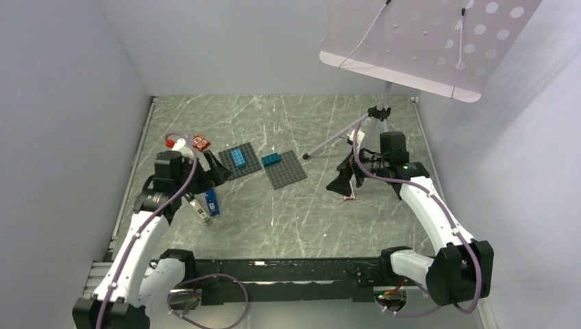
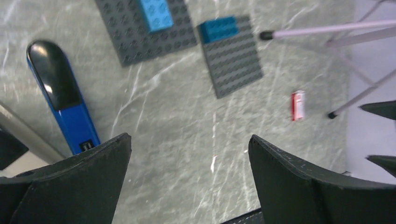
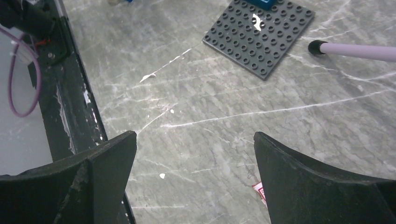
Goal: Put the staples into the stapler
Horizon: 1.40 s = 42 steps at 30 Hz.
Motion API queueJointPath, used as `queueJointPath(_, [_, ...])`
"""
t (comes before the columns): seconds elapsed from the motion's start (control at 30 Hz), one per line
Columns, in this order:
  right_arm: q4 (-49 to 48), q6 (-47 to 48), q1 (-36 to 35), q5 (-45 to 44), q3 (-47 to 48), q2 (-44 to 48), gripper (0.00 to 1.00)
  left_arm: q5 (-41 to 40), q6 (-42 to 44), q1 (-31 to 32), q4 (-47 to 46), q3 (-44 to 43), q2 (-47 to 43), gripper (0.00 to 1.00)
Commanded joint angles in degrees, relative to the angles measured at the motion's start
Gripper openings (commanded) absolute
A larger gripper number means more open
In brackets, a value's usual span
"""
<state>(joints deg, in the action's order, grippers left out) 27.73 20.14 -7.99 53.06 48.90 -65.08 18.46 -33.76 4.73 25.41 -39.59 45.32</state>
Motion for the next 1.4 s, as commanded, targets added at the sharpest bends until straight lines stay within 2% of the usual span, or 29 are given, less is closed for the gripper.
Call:
queueJointPath(0.0, [2.3, 4.89, -2.75, -3.05, 2.22, 0.63, 1.0, -14.48, 0.32, 6.3, 7.51, -4.52, 6.14, 0.99])
queueJointPath(0.13, [3.03, 6.35, -5.03, -5.11, 2.36, 0.35, 1.0, -24.45, 3.24, 11.06, 11.98, -9.25, 11.98, 0.99])
queueJointPath(0.27, [3.44, 6.97, -7.35, -5.9, 2.57, -0.14, 1.0, -30.49, 4.94, 11.39, 11.78, -10.69, 15.26, 0.98])
queueJointPath(0.33, [3.41, 7.15, -8.24, -6.29, 2.82, -0.52, 1.0, -31.51, 6.05, 11.44, 11.23, -11.32, 17.18, 0.94])
queueJointPath(0.53, [2.74, 6.87, -9.3, -6.91, 2.52, -0.83, 1.0, -32.49, 7.91, 10.43, 10.07, -12.84, 24.72, 0.86])
queueJointPath(0.77, [2.12, 6.41, -9.34, -7.16, 2.07, -0.58, 1.0, -27.71, 7.46, 5.97, 5.02, -9.97, 29.14, 0.72])
queueJointPath(0.93, [1.98, 6.32, -9.38, -7.14, 2.03, -0.5, 1.0, -27.49, 7.18, 5.25, 4.14, -9.1, 32.84, 0.69])
queueJointPath(1.13, [1.63, 6.21, -9.38, -7.35, 1.72, -0.18, 1.0, -27.16, 6.65, 3.78, 2.2, -8.31, 35.15, 0.6])
queueJointPath(1.37, [1.46, 6.16, -9.38, -7.53, 1.68, 0.27, 1.0, -26.78, 6.86, 3.1, 1.3, -7.93, 36.19, 0.54])
